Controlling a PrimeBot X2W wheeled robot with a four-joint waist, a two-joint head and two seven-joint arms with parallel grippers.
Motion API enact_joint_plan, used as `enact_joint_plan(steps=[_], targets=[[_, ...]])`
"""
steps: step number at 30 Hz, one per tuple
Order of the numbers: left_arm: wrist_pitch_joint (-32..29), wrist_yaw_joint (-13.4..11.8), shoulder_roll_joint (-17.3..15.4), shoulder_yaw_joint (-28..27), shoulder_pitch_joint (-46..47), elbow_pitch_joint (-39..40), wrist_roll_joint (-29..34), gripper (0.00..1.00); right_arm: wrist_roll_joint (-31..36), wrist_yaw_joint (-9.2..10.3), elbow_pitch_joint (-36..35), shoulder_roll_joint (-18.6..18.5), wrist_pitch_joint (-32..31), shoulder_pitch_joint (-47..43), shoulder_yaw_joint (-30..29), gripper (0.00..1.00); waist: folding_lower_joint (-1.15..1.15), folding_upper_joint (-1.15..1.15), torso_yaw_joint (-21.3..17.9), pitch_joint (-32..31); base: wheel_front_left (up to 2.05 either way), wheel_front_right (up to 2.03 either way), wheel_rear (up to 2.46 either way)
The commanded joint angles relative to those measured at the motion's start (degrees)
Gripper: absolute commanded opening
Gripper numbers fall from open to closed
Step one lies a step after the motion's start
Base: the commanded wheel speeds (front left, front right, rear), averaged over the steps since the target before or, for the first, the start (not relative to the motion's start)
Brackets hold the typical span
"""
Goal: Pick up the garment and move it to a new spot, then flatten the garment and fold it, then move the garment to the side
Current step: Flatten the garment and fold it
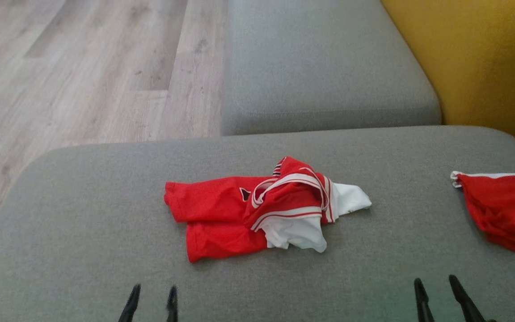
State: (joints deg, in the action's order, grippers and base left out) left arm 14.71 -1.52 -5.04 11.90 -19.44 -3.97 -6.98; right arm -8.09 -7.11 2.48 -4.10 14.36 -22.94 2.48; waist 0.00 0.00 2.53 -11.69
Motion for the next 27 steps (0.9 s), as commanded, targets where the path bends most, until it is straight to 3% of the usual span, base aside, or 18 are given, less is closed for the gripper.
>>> enact_joint_plan(steps=[1,13,20,27], targets=[[0.3,0.4,0.2,-0.8,6.2,0.9,0.8,1.0,-0.2,-0.37,-1.7,-1.5,0.6,3.8,1.6,1.0,0.0,0.0,-0.5,1.0,0.0,0.0,0.0],[-1.7,3.9,1.3,6.4,27.3,-16.5,3.9,1.0,-2.0,-0.37,-1.7,-5.3,0.6,6.9,3.5,1.0,0.0,0.0,-4.5,9.5,0.0,0.0,0.0],[-1.3,2.2,1.9,8.7,38.6,-30.5,4.7,1.0,-2.8,-0.37,-1.6,-7.9,0.6,9.6,5.6,1.0,0.0,0.0,-7.5,13.2,0.0,0.0,0.0],[0.0,0.7,2.1,9.5,45.2,-38.8,3.6,1.0,-3.4,-0.37,-1.5,-9.1,0.6,11.4,6.2,1.0,0.0,0.0,-9.5,15.3,0.0,0.0,0.0]])
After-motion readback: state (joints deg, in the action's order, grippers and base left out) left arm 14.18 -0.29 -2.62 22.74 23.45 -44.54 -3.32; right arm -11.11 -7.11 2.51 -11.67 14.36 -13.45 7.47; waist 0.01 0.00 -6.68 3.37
